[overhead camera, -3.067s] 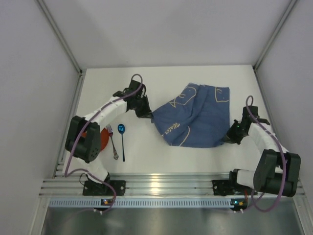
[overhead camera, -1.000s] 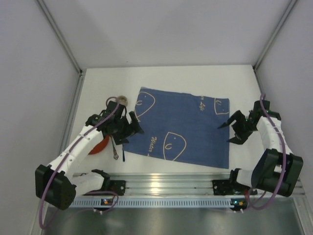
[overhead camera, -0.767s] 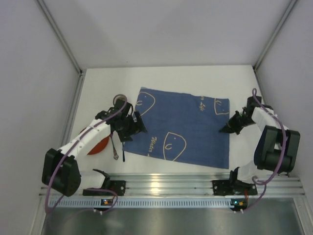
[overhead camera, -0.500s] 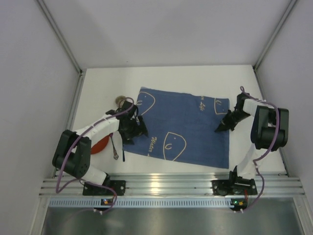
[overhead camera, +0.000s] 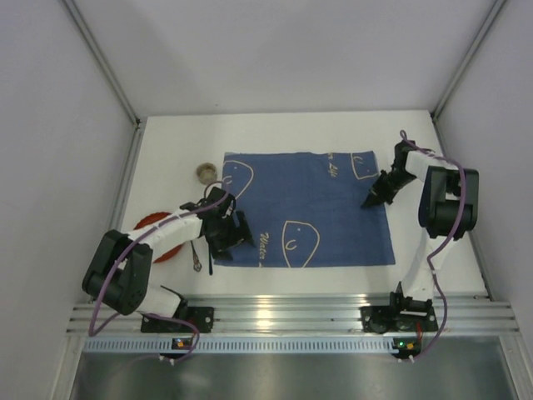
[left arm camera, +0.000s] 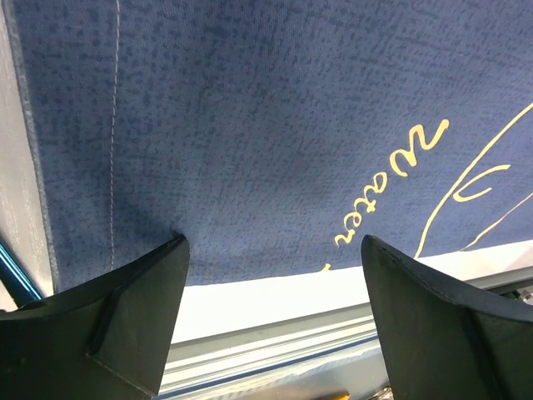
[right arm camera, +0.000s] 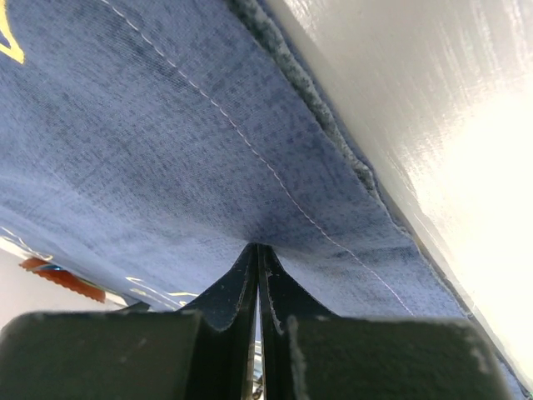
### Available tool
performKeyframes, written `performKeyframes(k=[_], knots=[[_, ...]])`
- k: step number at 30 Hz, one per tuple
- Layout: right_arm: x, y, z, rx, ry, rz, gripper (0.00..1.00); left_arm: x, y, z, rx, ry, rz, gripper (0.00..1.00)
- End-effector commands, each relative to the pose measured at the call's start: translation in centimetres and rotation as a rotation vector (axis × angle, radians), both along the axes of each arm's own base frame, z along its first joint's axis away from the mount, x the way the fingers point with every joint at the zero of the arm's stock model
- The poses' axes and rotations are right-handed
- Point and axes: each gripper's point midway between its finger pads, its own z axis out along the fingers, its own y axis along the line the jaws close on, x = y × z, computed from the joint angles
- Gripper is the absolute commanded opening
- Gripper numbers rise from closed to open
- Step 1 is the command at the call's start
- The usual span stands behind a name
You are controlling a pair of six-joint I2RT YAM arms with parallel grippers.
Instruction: Set the dinner table for one person
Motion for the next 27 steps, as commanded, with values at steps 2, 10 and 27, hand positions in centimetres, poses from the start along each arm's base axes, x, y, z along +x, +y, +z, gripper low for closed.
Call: performKeyframes(k=[2, 10, 27], knots=[[0.5, -1.4, -1.9, -0.12, -0.011, 0.028, 0.0, 0.2, -0.4, 0.4, -0.011, -0.009, 0.006, 0.9], [0.3, 0.5, 7.5, -0.045, -0.22, 0.061, 0.15, 6.0, 0.0, 8.9, 0.081, -0.213, 0.024, 0.95], [-18.6, 6.1, 14.2, -0.006, -0.437, 0.346, 0.84, 1.8, 10.0, 2.6, 0.429, -0.127, 0.095, 0.91]])
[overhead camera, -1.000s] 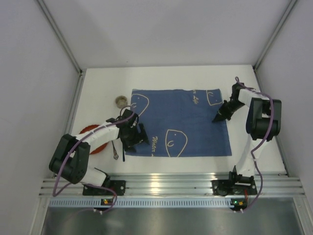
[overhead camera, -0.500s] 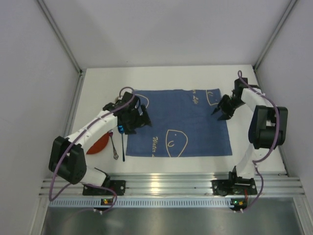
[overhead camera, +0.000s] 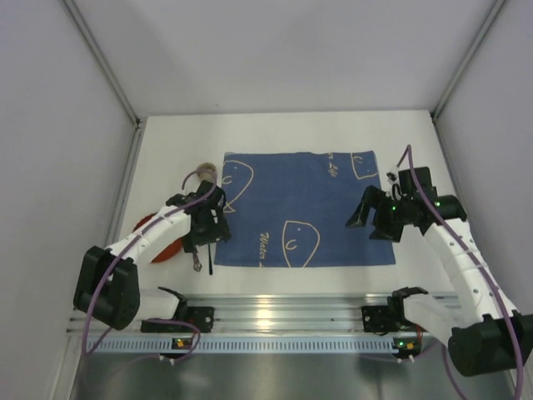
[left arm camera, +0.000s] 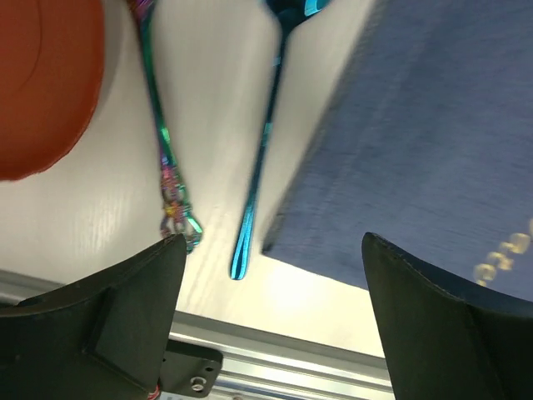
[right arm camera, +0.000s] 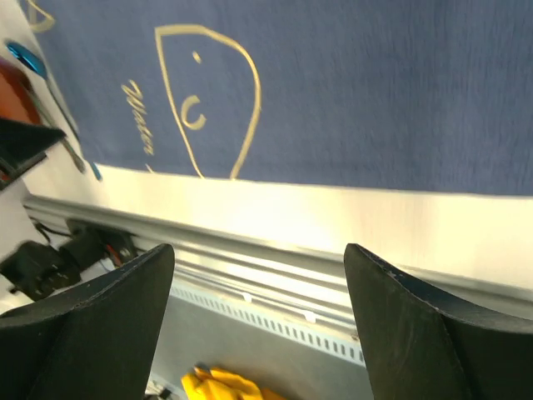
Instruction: Set the dinner table for one person
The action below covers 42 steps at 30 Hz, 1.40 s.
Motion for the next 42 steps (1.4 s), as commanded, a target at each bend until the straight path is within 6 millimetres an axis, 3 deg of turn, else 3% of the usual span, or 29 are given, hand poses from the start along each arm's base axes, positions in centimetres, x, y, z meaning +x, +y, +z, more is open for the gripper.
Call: performKeyframes(k=[1, 6, 11, 19, 22, 26, 30, 34, 37, 39, 42], knots=[[-4.6, -0.6, -1.3, -0.019, 0.014, 0.065, 0.84, 1.2, 1.3, -0.8, 0.005, -0.039, 0.028, 0.89], [-7.0, -1.5, -2.1, -0.053, 0.002, 0.08, 0.83, 3.6, 2.5, -1.1, 0.016, -0.051, 0.047, 0.74], [-7.8, -2.3, -2.7, -0.095, 0.02, 0.085, 0.82, 5.6, 1.9, -1.8, 0.001, -0.066, 0.033, 0.62], [-8.7, -2.6, -2.9, -0.111, 0.031, 0.081, 0.82, 5.3, 2.2, -5.5, 0.026, 0.013, 0.054, 0.51], [-9.0, -2.9, -3.1, -0.123, 0.031, 0.077, 0.82, 5.0, 2.7, -6.5, 0.04, 0.032, 0.062, 0.4], [-9.2, -2.9, -3.5, -0.124, 0.04, 0.078, 0.81, 4.6, 3.4, -7.3, 0.038, 0.047, 0.052, 0.16], [-9.2, -2.9, -3.3, -0.124, 0.035, 0.079, 0.81, 4.8, 4.4, -6.9, 0.077, 0.046, 0.038, 0.0], [-8.8, -2.3, -2.4, -0.088, -0.005, 0.102, 0.81, 5.7, 4.4, -4.9, 0.085, 0.019, 0.021, 0.0], [-8.3, 0.0, -0.2, 0.042, -0.076, 0.17, 0.82, 7.1, 4.2, -1.4, 0.083, -0.057, 0.009, 0.0], [-7.7, 0.9, 1.0, 0.087, -0.12, 0.191, 0.82, 8.6, 3.9, 2.0, 0.067, -0.134, -0.015, 0.0], [-6.8, 2.2, 3.1, 0.158, -0.173, 0.222, 0.82, 10.4, 1.4, 6.1, -0.035, -0.211, -0.093, 0.0]])
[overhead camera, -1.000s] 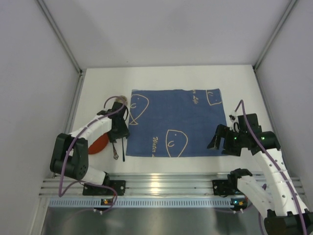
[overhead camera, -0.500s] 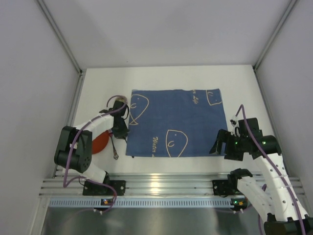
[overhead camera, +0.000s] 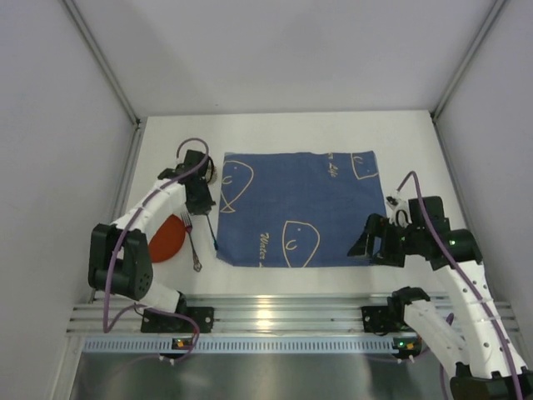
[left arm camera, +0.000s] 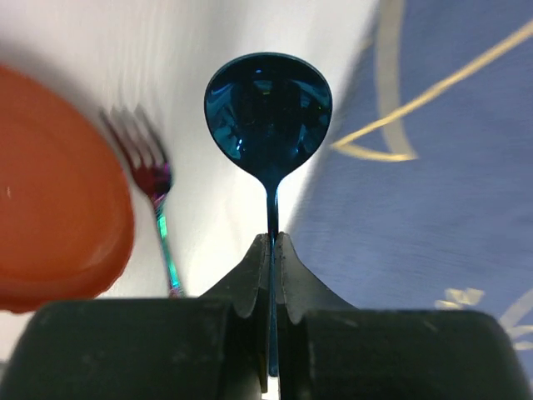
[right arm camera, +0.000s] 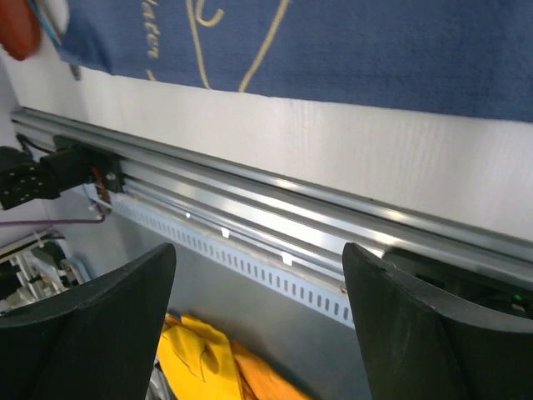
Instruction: Set the dinner table for one person
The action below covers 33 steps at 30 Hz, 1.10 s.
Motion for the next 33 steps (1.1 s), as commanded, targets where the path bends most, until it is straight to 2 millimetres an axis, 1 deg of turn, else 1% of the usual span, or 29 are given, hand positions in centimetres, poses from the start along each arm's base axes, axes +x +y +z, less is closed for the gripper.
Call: performKeyframes(k=[1, 2, 3, 4, 5, 6, 7, 8, 9, 10, 11, 12, 13, 14, 15, 16, 17, 18, 19, 20, 21, 22, 23, 25, 27, 29, 30, 32, 33], knots=[[2.4, 2.7, 4.9, 0.153, -0.17, 0.081, 0.81, 2.9, -2.4, 7.0, -0.09, -0.16, -0.091, 0.0], [2.3, 3.5, 5.7, 0.208, -0.166, 0.097, 0.8, 3.7, -4.0, 8.7, -0.152, -0.187, -0.106, 0.0], [3.1, 4.2, 6.3, 0.243, -0.192, 0.112, 0.78, 3.5, -5.8, 9.4, -0.181, -0.19, -0.14, 0.0], [3.0, 5.0, 6.9, 0.298, -0.191, 0.138, 0.78, 4.0, -7.5, 10.9, -0.22, -0.221, -0.135, 0.0], [4.0, 5.6, 8.0, 0.346, -0.229, 0.137, 0.77, 4.1, -9.0, 11.6, -0.244, -0.234, -0.154, 0.0], [4.4, 6.1, 8.2, 0.373, -0.23, 0.144, 0.76, 3.4, -11.8, 12.3, -0.276, -0.24, -0.211, 0.0], [4.6, 6.4, 8.3, 0.397, -0.233, 0.151, 0.76, 4.0, -13.6, 13.6, -0.301, -0.264, -0.227, 0.0], [5.4, 6.8, 8.9, 0.418, -0.265, 0.154, 0.76, 3.9, -15.1, 14.2, -0.338, -0.269, -0.217, 0.0], [5.8, 7.1, 8.9, 0.425, -0.265, 0.16, 0.75, 3.0, -17.7, 14.7, -0.392, -0.257, -0.264, 0.0], [6.2, 7.2, 8.9, 0.427, -0.272, 0.162, 0.74, 3.5, -19.5, 15.7, -0.432, -0.275, -0.281, 0.0], [7.0, 7.5, 9.0, 0.433, -0.281, 0.167, 0.72, 3.2, -20.9, 16.0, -0.461, -0.267, -0.281, 0.0], [7.4, 7.7, 9.0, 0.438, -0.287, 0.172, 0.71, 2.4, -22.7, 16.2, -0.481, -0.257, -0.318, 0.0], [7.8, 7.8, 9.0, 0.442, -0.29, 0.171, 0.7, 2.6, -24.0, 16.7, -0.499, -0.259, -0.329, 0.0], [8.6, 8.1, 9.0, 0.452, -0.292, 0.167, 0.68, 2.4, -25.0, 17.0, -0.517, -0.253, -0.33, 0.0], [8.8, 8.5, 9.0, 0.456, -0.291, 0.173, 0.67, 1.7, -26.5, 17.1, -0.526, -0.246, -0.357, 0.0], [9.2, 8.7, 8.7, 0.453, -0.285, 0.168, 0.66, 1.8, -27.7, 17.5, -0.541, -0.247, -0.371, 0.0], [9.6, 9.0, 8.6, 0.455, -0.289, 0.168, 0.65, 1.6, -28.5, 17.6, -0.553, -0.243, -0.374, 0.0], [9.7, 9.6, 8.3, 0.453, -0.275, 0.183, 0.64, 0.9, -29.8, 17.7, -0.565, -0.237, -0.399, 0.0], [10.0, 9.8, 8.0, 0.44, -0.276, 0.177, 0.63, 0.9, -30.9, 17.7, -0.573, -0.234, -0.41, 0.0], [10.2, 10.1, 7.7, 0.436, -0.266, 0.18, 0.62, 0.8, -31.6, 17.8, -0.581, -0.236, -0.417, 0.0], [10.0, 10.7, 7.5, 0.433, -0.262, 0.197, 0.62, 0.2, -32.6, 17.7, -0.587, -0.227, -0.435, 0.0], [10.2, 10.8, 7.2, 0.421, -0.26, 0.19, 0.61, 0.2, -33.6, 17.7, -0.594, -0.222, -0.446, 0.0], [10.0, 11.3, 6.7, 0.413, -0.248, 0.204, 0.6, -0.2, -34.3, 17.7, -0.602, -0.217, -0.459, 0.0], [9.9, 11.6, 5.6, 0.39, -0.232, 0.199, 0.6, -0.2, -35.4, 18.3, -0.624, -0.217, -0.469, 0.0], [9.5, 12.0, 4.6, 0.366, -0.215, 0.207, 0.58, -0.2, -36.0, 19.2, -0.651, -0.224, -0.473, 0.0], [9.2, 12.3, 4.1, 0.353, -0.206, 0.216, 0.57, -0.3, -36.2, 20.0, -0.665, -0.235, -0.481, 0.0], [9.1, 12.3, 3.8, 0.347, -0.202, 0.216, 0.55, -0.3, -36.2, 20.4, -0.67, -0.242, -0.483, 0.0], [9.0, 12.2, 3.6, 0.337, -0.199, 0.215, 0.51, -0.3, -36.1, 21.1, -0.672, -0.254, -0.486, 0.0], [9.1, 12.1, 3.8, 0.331, -0.204, 0.216, 0.51, -0.3, -35.9, 21.2, -0.667, -0.257, -0.484, 0.0]])
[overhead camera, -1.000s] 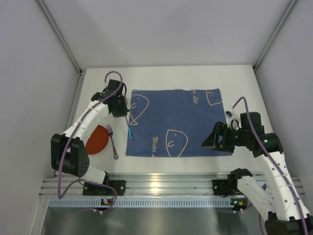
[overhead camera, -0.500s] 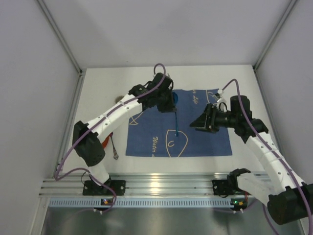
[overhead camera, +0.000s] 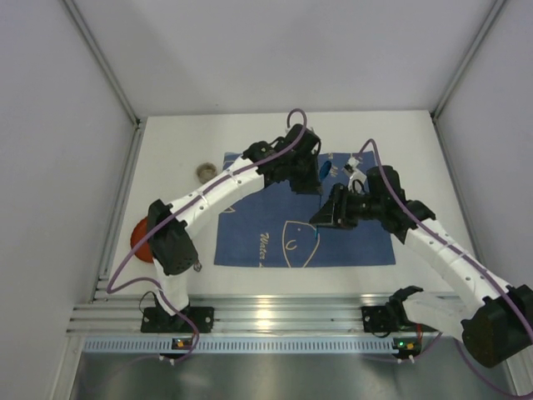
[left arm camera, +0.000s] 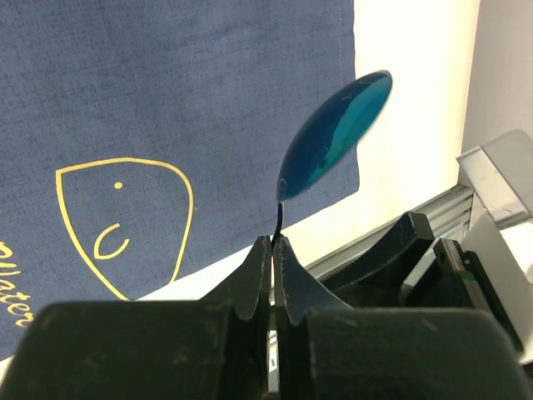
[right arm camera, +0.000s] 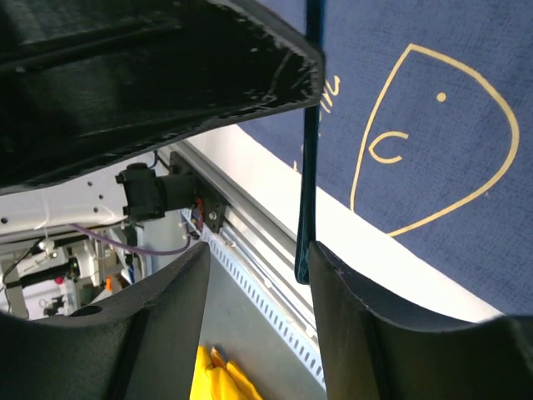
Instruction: Set the dinner table for one person
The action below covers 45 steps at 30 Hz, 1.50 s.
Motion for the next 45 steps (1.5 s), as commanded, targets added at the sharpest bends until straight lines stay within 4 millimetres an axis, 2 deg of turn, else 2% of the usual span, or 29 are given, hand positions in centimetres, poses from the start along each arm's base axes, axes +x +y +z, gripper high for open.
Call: performKeyframes(k=[1, 6, 15, 23, 25, 28, 29, 31, 37, 38, 39, 40, 41, 43, 44, 45], knots=[[0.3, 0.3, 0.2, -0.02, -0.051, 0.008, 0.51, 0.3, -1.7, 5.7, -0.151, -0.067, 0.0, 0.0], [0.8, -0.1, 0.6, -0.065, -0.072, 0.002, 0.52, 0.3, -1.1, 6.5, -0.151, -0.083, 0.009, 0.0], [0.6, -0.5, -1.3, -0.111, -0.049, 0.004, 0.44, 0.4, -1.2, 8.5, -0.205, -0.112, 0.025, 0.0], [0.8, -2.7, -2.6, -0.253, -0.078, -0.036, 0.42, 0.4, -1.5, 8.9, -0.223, -0.104, 0.018, 0.0], [0.9, -3.1, -2.8, -0.28, -0.082, -0.039, 0.36, 0.3, -1.8, 9.1, -0.236, -0.098, 0.017, 0.0], [1.1, -3.2, -2.8, -0.287, -0.083, -0.041, 0.2, 0.3, -1.9, 9.0, -0.238, -0.093, 0.011, 0.0], [1.2, -3.1, -2.6, -0.285, -0.086, -0.042, 0.1, 0.3, -1.9, 8.8, -0.233, -0.09, 0.012, 0.0], [1.2, -3.2, -2.3, -0.285, -0.098, -0.046, 0.0, 0.3, -1.9, 8.4, -0.227, -0.086, 0.009, 0.0], [1.0, -3.8, -2.2, -0.303, -0.122, -0.053, 0.0, 0.3, -1.6, 6.8, -0.199, -0.078, 0.016, 0.0], [1.0, -3.9, -2.3, -0.314, -0.122, -0.052, 0.0, 0.4, -1.4, 6.4, -0.187, -0.076, 0.024, 0.05], [0.9, -4.2, -2.5, -0.33, -0.119, -0.052, 0.0, 0.2, -1.1, 5.6, -0.166, -0.065, 0.028, 0.16], [0.8, -5.0, -3.4, -0.382, -0.103, -0.055, 0.0, 0.2, -0.8, 5.2, -0.145, -0.062, 0.033, 0.38], [0.7, -5.5, -4.0, -0.414, -0.09, -0.057, 0.0, 0.6, -0.1, 4.8, -0.115, -0.072, 0.06, 0.48], [0.1, -6.9, -6.3, -0.522, -0.022, -0.03, 0.0, 0.5, 2.0, 3.4, -0.034, -0.048, 0.093, 0.64], [-0.3, -7.5, -7.3, -0.559, 0.013, -0.024, 0.0, 0.9, 3.3, 3.3, -0.005, -0.063, 0.129, 0.82], [-0.6, -8.1, -8.3, -0.597, 0.04, -0.014, 0.0, 0.6, 4.5, 1.7, 0.036, -0.031, 0.146, 0.83]])
